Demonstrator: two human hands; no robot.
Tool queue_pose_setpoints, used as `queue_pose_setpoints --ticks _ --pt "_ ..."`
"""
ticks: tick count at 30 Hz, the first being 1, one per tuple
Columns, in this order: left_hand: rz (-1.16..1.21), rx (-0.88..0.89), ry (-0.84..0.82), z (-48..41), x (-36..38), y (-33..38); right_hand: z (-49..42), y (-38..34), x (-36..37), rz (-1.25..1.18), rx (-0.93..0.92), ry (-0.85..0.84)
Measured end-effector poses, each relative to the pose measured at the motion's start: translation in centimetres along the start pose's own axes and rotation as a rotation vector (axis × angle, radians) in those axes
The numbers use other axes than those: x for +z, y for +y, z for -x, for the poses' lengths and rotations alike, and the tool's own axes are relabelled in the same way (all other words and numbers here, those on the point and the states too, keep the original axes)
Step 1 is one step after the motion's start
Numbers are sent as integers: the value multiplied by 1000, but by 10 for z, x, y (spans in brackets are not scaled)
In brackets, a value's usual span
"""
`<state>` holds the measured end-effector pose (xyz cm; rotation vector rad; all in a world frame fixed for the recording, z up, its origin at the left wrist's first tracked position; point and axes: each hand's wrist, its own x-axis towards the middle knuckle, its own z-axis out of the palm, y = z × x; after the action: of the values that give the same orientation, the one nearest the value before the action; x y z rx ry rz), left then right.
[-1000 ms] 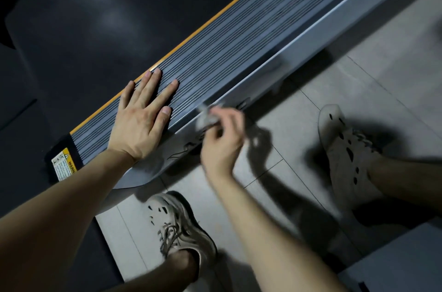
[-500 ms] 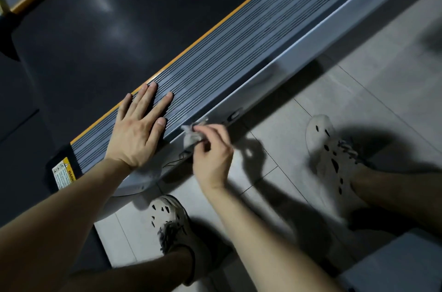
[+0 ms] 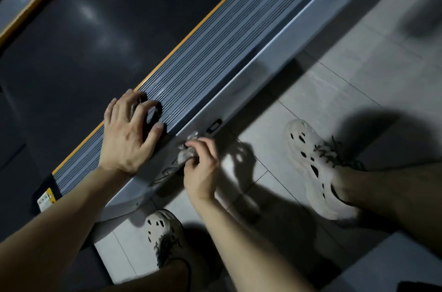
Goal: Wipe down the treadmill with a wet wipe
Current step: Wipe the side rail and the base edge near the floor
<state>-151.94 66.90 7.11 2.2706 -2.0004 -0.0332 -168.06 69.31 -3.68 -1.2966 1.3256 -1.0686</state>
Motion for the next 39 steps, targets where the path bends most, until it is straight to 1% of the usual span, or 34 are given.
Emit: queue_pose_setpoints --ticks 1,5,7,8,10,11,12,14,15,16,17,18,21,22,23,25,27,28,29,32,33,34,35,37,39 --pt "11 11 15 -16 3 12 -9 8 -4 -1 -14 5" --pt "18 112 -31 -72 21 46 -132 36 -51 47 5 348" --pt "43 151 -36 -83 27 51 -185 36 -74 66 26 462" --pt "62 150 -27 -84 29 51 -195 36 -77 52 31 492" --pt "73 145 -12 -82 29 49 -178 35 -68 36 74 460" --pt "65 147 -8 -82 30 49 -153 37 -56 25 89 401" --pt "58 150 -8 -82 30 48 -120 44 -40 25 94 307" --pt "56 156 -19 -83 29 50 -45 52 -15 84 75 49" --pt "61 156 -22 -83 28 51 -17 56 -6 98 51 -44" --pt "63 154 -21 -83 28 51 -3 57 -1 73 57 -87" --pt "63 157 -16 -82 27 51 -9 58 -2 26 95 -74" --pt "63 160 -16 -82 29 50 -26 65 -3 10 148 -11" --pt "70 162 3 -82 29 48 -129 77 -34 8 237 366" --pt "79 165 4 -83 30 49 -164 77 -49 -29 265 463" --pt "82 164 2 -84 30 49 -191 74 -59 -62 278 527" --pt "75 162 5 -83 30 49 -213 69 -59 -68 286 634" --pt "77 164 0 -84 30 49 -192 65 -38 -96 340 664" --pt "78 164 -5 -85 29 49 -167 66 -21 -113 397 649" --pt "77 167 -6 -85 29 48 -137 68 -4 -114 430 599" --pt "64 166 -1 -85 28 49 -47 71 25 -118 469 323" --pt "64 165 0 -84 28 49 -33 71 24 -104 474 256" --pt "65 166 1 -84 28 50 -38 68 18 -116 462 228" --pt "66 168 2 -84 28 50 -56 66 8 -134 434 256" --pt "67 170 5 -83 29 49 -118 65 -22 -157 387 419" --pt "73 168 7 -84 29 49 -189 48 -63 -163 249 558"
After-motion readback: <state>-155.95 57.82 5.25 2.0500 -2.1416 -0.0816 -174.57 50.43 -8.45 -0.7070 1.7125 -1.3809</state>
